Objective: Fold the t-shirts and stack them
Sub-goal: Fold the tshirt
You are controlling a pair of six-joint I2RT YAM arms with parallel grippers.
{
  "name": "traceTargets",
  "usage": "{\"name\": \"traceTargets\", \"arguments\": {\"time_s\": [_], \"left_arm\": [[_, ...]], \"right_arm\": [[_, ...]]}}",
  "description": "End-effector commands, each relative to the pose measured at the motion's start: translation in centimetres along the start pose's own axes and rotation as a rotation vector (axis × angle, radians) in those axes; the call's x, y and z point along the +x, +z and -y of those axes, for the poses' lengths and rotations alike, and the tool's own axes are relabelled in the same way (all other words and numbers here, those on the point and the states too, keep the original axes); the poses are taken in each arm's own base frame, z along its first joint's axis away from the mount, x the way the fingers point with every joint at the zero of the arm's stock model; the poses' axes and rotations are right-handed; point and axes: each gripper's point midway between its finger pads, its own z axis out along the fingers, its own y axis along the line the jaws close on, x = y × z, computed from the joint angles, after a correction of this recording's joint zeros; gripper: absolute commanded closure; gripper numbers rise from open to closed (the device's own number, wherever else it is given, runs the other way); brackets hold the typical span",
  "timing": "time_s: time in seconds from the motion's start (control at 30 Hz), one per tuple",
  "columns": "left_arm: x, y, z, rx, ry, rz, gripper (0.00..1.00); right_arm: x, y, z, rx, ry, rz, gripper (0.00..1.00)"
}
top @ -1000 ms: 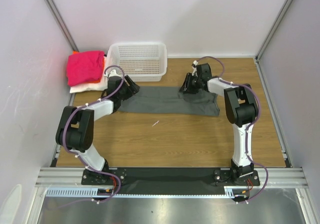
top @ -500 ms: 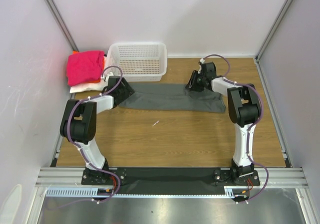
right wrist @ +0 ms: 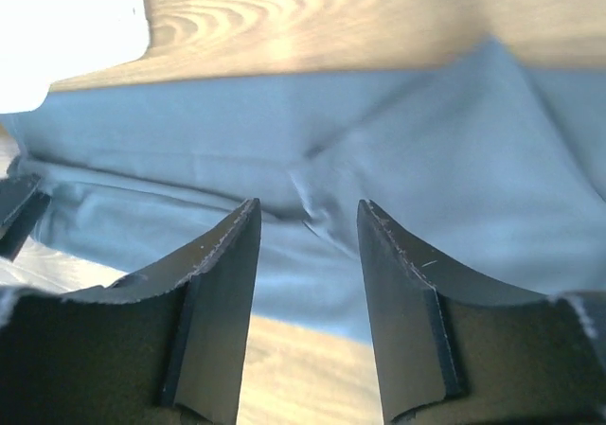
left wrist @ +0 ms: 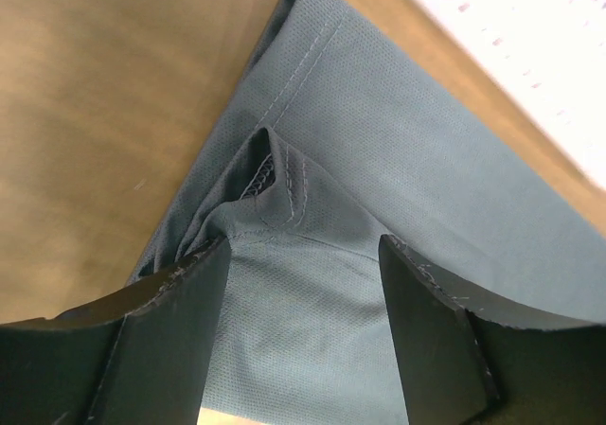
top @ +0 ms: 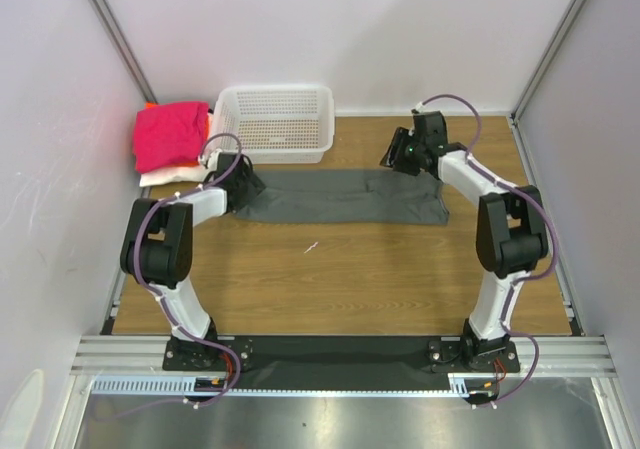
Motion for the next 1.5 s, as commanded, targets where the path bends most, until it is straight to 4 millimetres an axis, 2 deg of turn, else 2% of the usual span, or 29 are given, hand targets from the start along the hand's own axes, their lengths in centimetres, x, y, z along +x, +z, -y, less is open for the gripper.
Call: {"name": "traceTargets", "arguments": {"time_s": [0.0, 0.07, 0.2, 0.33, 0.4, 0.57, 0.63, 0.7, 0.77, 0.8, 0.83, 0.87, 0.9, 0.97, 1.0, 1.03, 1.07, 1.13, 1.2, 1.23, 1.3, 1.33, 1.37, 1.47], "left_arm": [[2.1, -2.2, -2.9, -0.109, 0.0, -0.053, 0.3], [3.4, -2.9, -3.5, -0.13, 0.014, -0.088, 0.3], [5.8, -4.8, -3.3, -0.126, 0.028, -0.123, 0.3], [9.7, -6.9, -4.2, -0.163, 0.051, -0.177, 0.3], [10.6, -7.8, -4.4, -0.165, 0.036, -0.179, 0.3], [13.1, -9.9, -5.4, -0.165, 0.042, -0.201, 0.3], [14.1, -10.5, -6.0, -0.183, 0.051, -0.205, 0.3], [14.7, -10.9, -5.9, -0.173, 0.051, -0.213, 0.3], [15.6, -11.4, -5.5, -0.16, 0.075, -0.228, 0.3], [16.0, -11.5, -5.2, -0.145, 0.104, -0.236, 0.3], [16.6, -11.9, -4.1, -0.114, 0.142, -0.244, 0.3], [17.1, -12.1, -3.4, -0.086, 0.177, -0.255, 0.3], [18.0, -12.0, -3.1, -0.078, 0.248, -0.28, 0.3], [19.9, -12.8, -1.2, -0.027, 0.357, -0.332, 0.3], [21.1, -12.7, -1.4, -0.029, 0.436, -0.368, 0.31], [22.7, -13.7, -0.3, 0.01, 0.501, -0.406, 0.31], [23.6, -14.0, -0.2, 0.022, 0.544, -0.428, 0.31], [26.0, -15.2, 0.8, 0.078, 0.653, -0.49, 0.31], [27.4, -16.0, 1.7, 0.147, 0.752, -0.542, 0.31], [28.7, -16.4, 2.5, 0.18, 0.792, -0.572, 0.31], [31.4, -18.3, 3.3, 0.265, 0.876, -0.666, 0.32], [32.0, -19.1, 4.7, 0.315, 0.899, -0.678, 0.32], [33.2, -19.6, 5.0, 0.342, 0.935, -0.715, 0.32], [34.4, -21.7, 7.6, 0.428, 1.05, -0.696, 0.32]], "right_arm": [[2.1, -1.8, 3.5, 0.127, 0.082, -0.026, 0.49], [2.9, -2.1, 4.3, 0.151, 0.108, -0.042, 0.49], [5.0, -1.9, 5.5, 0.191, 0.12, -0.099, 0.49], [6.8, -1.0, 7.0, 0.242, 0.113, -0.152, 0.49], [7.3, -0.5, 8.0, 0.27, 0.109, -0.164, 0.5], [6.4, 0.9, 10.6, 0.309, 0.107, -0.127, 0.49], [6.2, 2.3, 11.5, 0.3, 0.106, -0.129, 0.49], [4.6, 3.2, 11.8, 0.294, 0.091, -0.105, 0.49], [4.7, 4.7, 12.7, 0.313, 0.077, -0.123, 0.5], [2.7, 5.3, 12.2, 0.3, 0.057, -0.086, 0.49], [3.0, 6.4, 12.8, 0.31, 0.057, -0.099, 0.49], [2.2, 7.0, 12.6, 0.301, 0.05, -0.086, 0.49], [0.1, 7.5, 11.5, 0.267, 0.041, -0.047, 0.49], [-0.3, 9.4, 11.3, 0.243, 0.03, -0.049, 0.49], [-0.4, 10.2, 10.9, 0.222, 0.025, -0.053, 0.49], [-1.5, 11.2, 10.4, 0.206, 0.009, -0.035, 0.49], [-1.3, 11.7, 10.2, 0.2, 0.001, -0.049, 0.49], [-2.8, 12.4, 8.8, 0.17, -0.022, -0.022, 0.48], [-2.7, 13.6, 8.2, 0.147, -0.046, -0.023, 0.48], [-3.8, 13.9, 7.2, 0.125, -0.059, 0.002, 0.47], [-3.5, 14.9, 6.6, 0.101, -0.072, -0.014, 0.47], [-4.1, 15.0, 5.9, 0.082, -0.077, -0.005, 0.46], [-5.2, 14.8, 4.3, 0.038, -0.087, 0.014, 0.46], [-7.1, 13.7, 2.3, 0.004, -0.134, 0.038, 0.41]]}}
